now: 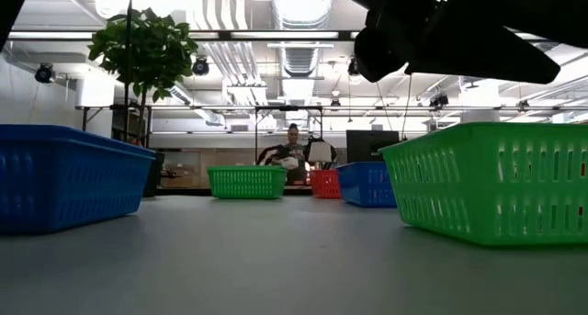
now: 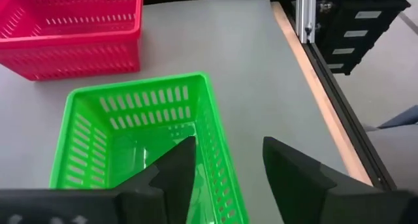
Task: Stack baskets by color
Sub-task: Stack the bottom green bin on the green bin
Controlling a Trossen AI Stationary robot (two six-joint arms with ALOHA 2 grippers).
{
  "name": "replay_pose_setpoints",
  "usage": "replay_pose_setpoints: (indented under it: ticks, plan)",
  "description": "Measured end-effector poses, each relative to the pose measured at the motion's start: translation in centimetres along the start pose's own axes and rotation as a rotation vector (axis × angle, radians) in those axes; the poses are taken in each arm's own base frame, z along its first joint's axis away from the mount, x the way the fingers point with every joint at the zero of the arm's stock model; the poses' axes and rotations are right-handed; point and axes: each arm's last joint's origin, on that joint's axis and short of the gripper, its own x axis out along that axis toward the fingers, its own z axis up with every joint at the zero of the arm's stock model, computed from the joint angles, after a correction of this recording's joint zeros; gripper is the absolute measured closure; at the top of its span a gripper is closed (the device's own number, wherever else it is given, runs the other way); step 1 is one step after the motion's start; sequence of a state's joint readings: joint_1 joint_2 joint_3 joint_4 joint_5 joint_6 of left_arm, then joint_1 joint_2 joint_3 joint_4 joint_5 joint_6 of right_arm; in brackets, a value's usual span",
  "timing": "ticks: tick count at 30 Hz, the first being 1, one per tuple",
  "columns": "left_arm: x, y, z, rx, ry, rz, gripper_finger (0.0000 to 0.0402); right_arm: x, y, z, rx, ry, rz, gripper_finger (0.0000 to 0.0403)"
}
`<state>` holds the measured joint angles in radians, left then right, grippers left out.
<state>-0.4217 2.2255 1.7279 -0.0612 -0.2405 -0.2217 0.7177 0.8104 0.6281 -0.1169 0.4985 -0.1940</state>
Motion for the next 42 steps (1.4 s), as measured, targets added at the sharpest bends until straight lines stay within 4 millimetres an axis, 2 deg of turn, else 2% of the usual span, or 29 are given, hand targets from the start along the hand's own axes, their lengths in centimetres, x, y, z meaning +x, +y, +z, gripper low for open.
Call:
replay_pose_setpoints:
  ticks: [5, 11, 16, 24, 32, 38, 42]
  plan:
    - [1.6, 0.1, -1.3, 0.042, -0.02, 0.018, 0.0199, -0.1, -0.1, 0.0, 0.002, -0.003, -0.001, 0.0375]
    - [2.3, 0.3, -1.3, 0.014, -0.076, 0.015, 0.0203, -0.1, 0.0, 0.0, 0.002, 0.001, -0.001, 0.0375]
    - [2.9, 0.7, -2.7, -0.023, -0.025, 0.016, 0.0227, -0.1, 0.0, 0.0, 0.002, 0.001, 0.0, 0.0375]
    - [2.9, 0.8, -3.0, -0.051, 0.0, -0.006, 0.0274, -0.1, 0.0, 0.0, 0.002, 0.001, 0.0, 0.0375]
    - [2.9, 0.8, -3.2, -0.039, 0.017, 0.01, 0.0388, -0.1, 0.0, 0.0, 0.002, 0.001, 0.0, 0.0375]
    - [2.4, 0.4, -2.6, -0.002, 0.007, 0.003, 0.0398, -0.1, 0.0, 0.0, 0.003, 0.002, 0.0, 0.0375]
    - [0.4, 0.0, -1.2, 0.099, 0.025, 0.015, 0.04, -0.1, 0.0, -0.1, 0.009, 0.01, 0.002, 0.0375]
